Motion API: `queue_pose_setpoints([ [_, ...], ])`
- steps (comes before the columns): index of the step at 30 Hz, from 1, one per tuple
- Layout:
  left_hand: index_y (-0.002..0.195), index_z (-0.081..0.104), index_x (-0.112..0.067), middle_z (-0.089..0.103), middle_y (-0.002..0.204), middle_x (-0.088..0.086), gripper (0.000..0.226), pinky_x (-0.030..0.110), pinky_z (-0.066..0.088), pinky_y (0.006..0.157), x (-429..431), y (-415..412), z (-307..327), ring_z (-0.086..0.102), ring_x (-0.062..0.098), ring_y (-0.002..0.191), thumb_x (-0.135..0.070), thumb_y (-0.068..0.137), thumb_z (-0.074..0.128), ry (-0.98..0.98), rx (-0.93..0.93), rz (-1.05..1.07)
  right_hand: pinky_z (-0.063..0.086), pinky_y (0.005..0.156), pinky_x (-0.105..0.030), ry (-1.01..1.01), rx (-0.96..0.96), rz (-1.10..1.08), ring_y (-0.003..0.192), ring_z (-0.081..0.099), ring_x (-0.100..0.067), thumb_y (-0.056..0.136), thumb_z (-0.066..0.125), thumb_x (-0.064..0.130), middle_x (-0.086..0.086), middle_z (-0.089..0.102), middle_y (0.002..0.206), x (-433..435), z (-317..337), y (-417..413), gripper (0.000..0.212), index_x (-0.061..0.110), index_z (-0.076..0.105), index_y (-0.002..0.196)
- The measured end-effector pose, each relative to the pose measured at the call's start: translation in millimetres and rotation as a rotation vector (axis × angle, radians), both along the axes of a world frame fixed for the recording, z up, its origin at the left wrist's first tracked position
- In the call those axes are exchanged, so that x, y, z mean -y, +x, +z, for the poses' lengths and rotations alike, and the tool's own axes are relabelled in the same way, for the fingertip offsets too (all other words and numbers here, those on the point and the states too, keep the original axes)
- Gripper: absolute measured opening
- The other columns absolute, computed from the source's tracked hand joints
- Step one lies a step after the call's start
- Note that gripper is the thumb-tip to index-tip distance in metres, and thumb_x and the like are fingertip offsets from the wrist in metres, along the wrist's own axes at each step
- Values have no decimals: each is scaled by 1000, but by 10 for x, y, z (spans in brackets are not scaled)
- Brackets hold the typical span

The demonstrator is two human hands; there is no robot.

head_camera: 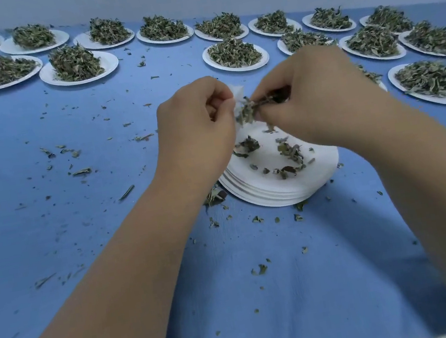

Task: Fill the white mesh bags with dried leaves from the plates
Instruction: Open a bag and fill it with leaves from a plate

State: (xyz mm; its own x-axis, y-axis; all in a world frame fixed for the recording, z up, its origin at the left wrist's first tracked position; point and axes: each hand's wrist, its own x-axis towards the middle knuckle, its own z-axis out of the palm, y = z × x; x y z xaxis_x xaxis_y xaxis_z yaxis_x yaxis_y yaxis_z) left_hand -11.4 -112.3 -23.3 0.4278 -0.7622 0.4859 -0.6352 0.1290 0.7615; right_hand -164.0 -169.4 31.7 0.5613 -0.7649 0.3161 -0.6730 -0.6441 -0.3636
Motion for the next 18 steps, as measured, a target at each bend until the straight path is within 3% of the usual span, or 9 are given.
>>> queue_pose_setpoints([
  [4, 83, 70, -23, 69, 74, -7, 15, 35, 59, 72, 15, -33, 1, 70, 10, 68, -10, 90, 66, 20, -189, -104, 48, 56, -21, 27, 20, -61, 63, 58, -10, 80, 67, 13, 13, 65, 67, 25, -52, 205, 19, 25, 79, 86],
  [6, 82, 69, -19, 69, 75, -3, 18, 26, 58, 67, 21, -24, 2, 69, 7, 65, -5, 92, 66, 19, -318, -181, 44, 55, -17, 84, 96, -105, 62, 56, -5, 78, 67, 12, 13, 63, 68, 83, -92, 227, 17, 22, 77, 89],
  [8, 83, 70, -14, 67, 74, -1, 17, 18, 56, 64, 27, -30, 9, 66, 2, 63, -1, 92, 65, 36, -368, -243, 46, 56, -21, 169, 181, -149, 67, 61, -12, 76, 64, 9, 6, 68, 74, 111, -121, 226, 20, 21, 70, 91],
  [10, 83, 70, -13, 66, 74, 0, 17, 17, 56, 64, 36, -35, 9, 65, 3, 62, 0, 92, 66, 42, -392, -254, 47, 50, -27, 232, 254, -152, 64, 65, -18, 74, 64, 6, -2, 72, 74, 115, -129, 212, 17, 17, 68, 86],
  [12, 80, 70, -15, 66, 75, 2, 20, 19, 56, 64, 51, -12, 8, 67, 5, 65, 0, 92, 66, 39, -433, -229, 44, 45, -23, 338, 312, -108, 54, 63, -15, 75, 74, 6, -4, 72, 68, 112, -108, 193, 9, 14, 73, 80],
  [14, 78, 70, -16, 67, 76, 2, 22, 21, 57, 64, 68, 35, 8, 67, 7, 65, 1, 91, 65, 44, -496, -210, 53, 56, -19, 581, 428, -30, 64, 66, -13, 79, 77, 4, -8, 75, 75, 118, -81, 155, 6, 10, 77, 81],
  [16, 79, 70, -16, 68, 75, -2, 22, 26, 59, 65, 78, 81, 1, 66, 8, 60, 2, 91, 65, 46, -534, -204, 58, 75, -22, 796, 554, 67, 81, 72, -15, 84, 69, -9, -10, 77, 86, 140, -91, 99, 19, 8, 78, 85],
  [18, 80, 71, -16, 67, 72, -6, 22, 26, 59, 65, 81, 109, -3, 65, 9, 59, 2, 91, 65, 48, -542, -208, 57, 76, -22, 783, 589, 133, 90, 75, -13, 84, 66, -17, -5, 79, 91, 151, -134, 69, 33, 12, 78, 94],
])
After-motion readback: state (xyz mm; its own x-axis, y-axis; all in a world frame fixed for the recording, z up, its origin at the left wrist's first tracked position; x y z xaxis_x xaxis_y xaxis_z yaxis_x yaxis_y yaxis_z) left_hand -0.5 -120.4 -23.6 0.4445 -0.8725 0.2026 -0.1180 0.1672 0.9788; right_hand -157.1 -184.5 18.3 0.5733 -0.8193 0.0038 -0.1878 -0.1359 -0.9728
